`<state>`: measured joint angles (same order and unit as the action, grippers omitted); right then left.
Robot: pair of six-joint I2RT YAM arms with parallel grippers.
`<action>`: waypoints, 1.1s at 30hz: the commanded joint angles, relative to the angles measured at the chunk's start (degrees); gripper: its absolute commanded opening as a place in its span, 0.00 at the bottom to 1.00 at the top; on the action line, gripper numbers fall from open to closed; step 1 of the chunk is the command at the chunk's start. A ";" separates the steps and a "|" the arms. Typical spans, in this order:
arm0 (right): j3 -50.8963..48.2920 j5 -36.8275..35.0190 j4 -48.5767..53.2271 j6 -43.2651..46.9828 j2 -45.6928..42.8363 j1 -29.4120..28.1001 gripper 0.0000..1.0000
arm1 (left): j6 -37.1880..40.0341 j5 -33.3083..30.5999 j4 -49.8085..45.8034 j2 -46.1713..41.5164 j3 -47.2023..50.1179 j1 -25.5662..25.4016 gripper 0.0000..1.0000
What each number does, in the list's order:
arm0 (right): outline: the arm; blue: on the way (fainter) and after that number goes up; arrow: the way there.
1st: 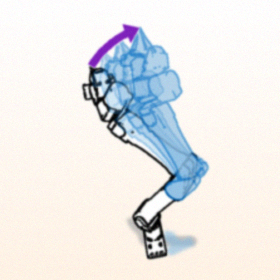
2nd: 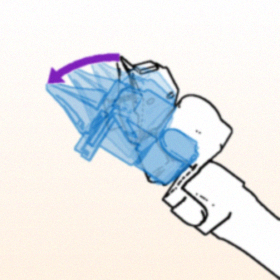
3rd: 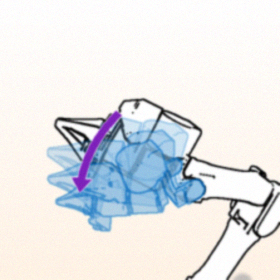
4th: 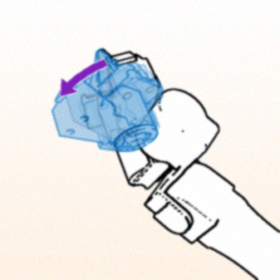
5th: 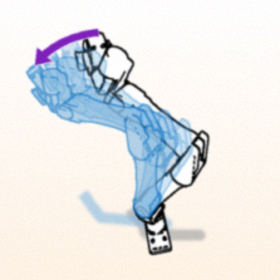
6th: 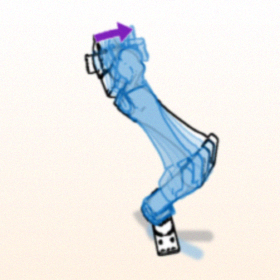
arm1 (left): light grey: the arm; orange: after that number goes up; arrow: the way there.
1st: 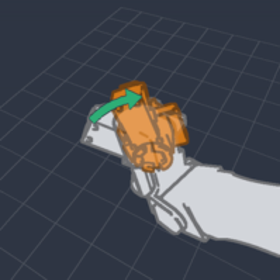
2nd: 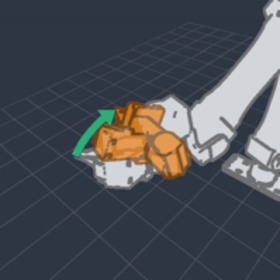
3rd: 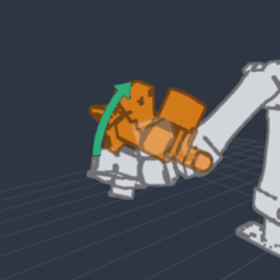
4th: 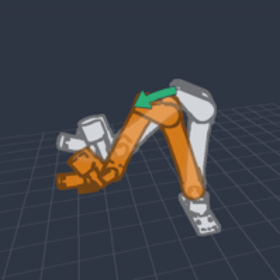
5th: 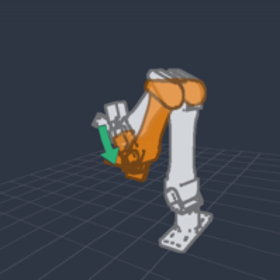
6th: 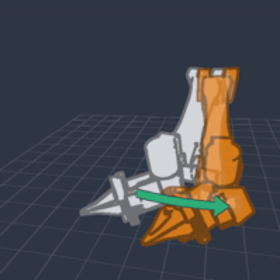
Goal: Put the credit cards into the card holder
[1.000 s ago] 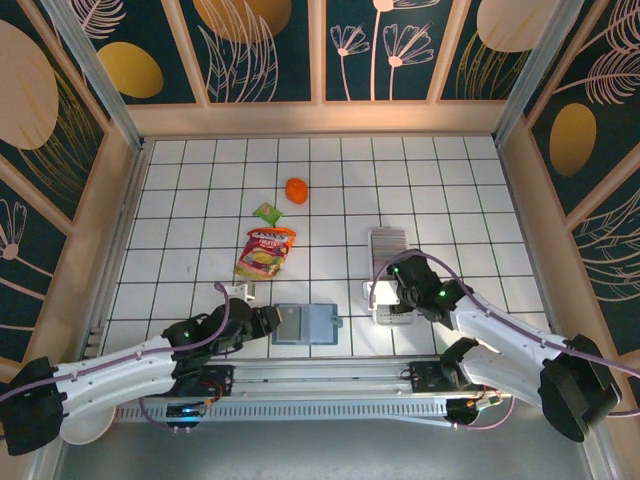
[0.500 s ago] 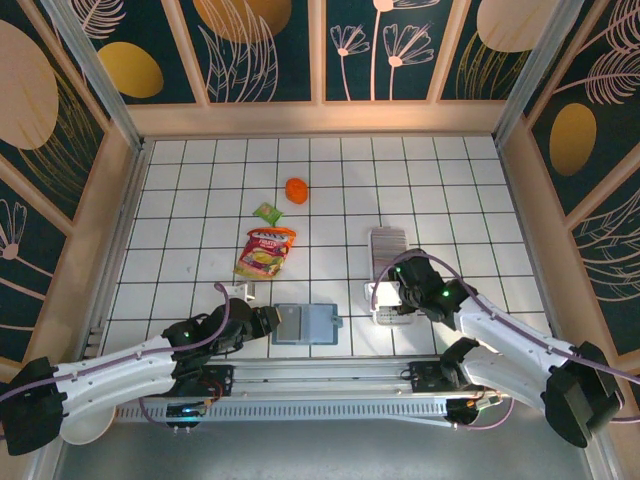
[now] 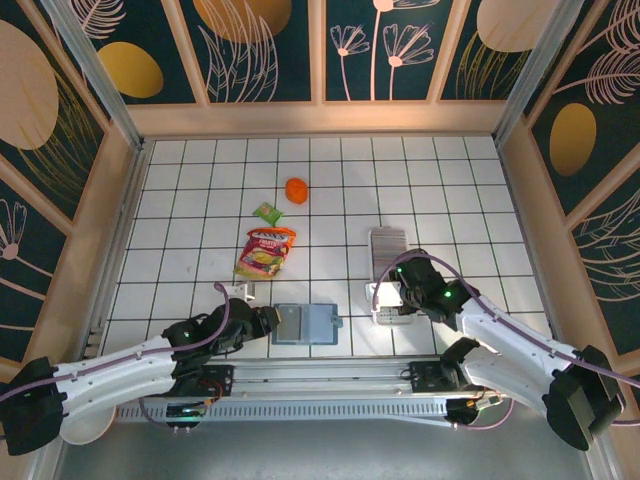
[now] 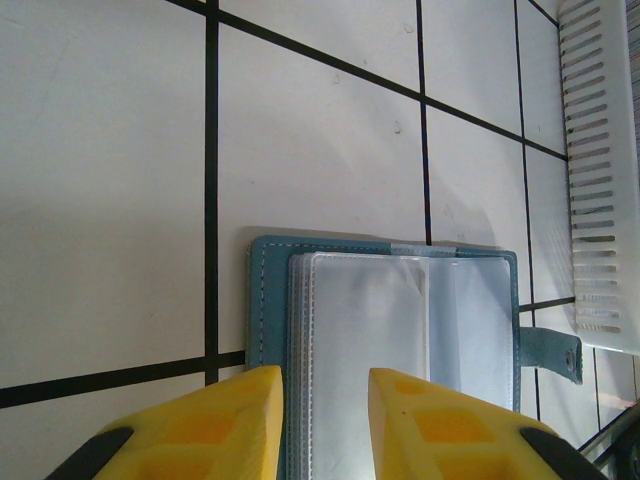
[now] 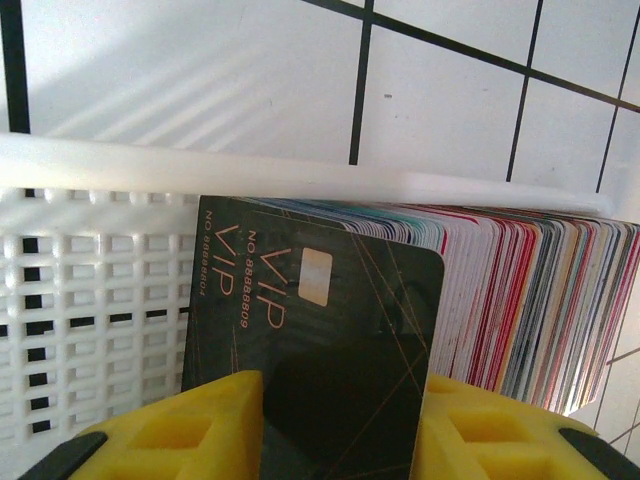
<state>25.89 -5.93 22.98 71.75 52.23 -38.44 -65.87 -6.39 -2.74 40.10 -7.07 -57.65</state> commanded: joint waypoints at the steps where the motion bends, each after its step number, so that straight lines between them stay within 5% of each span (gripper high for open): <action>1: 2.71 -1.54 -1.34 0.68 -1.37 0.50 0.38 | -0.58 0.68 1.07 -0.19 0.24 -0.08 0.27; 21: 6.22 -1.15 4.17 -1.67 -2.59 -0.34 0.25 | -0.49 1.21 2.19 1.08 0.15 -0.02 0.24; 30: 10.05 0.41 12.65 -7.31 -4.87 -4.33 0.00 | -0.35 1.30 2.48 1.61 0.48 -0.04 0.23; 33: 12.64 -1.38 14.92 -12.59 -5.85 -9.15 0.00 | -0.43 1.29 2.47 1.45 0.63 -0.01 0.23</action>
<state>35.07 -5.54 35.66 64.60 47.88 -44.56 -65.87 -5.76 -1.50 41.58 -7.07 -57.65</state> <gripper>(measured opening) 0.048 0.232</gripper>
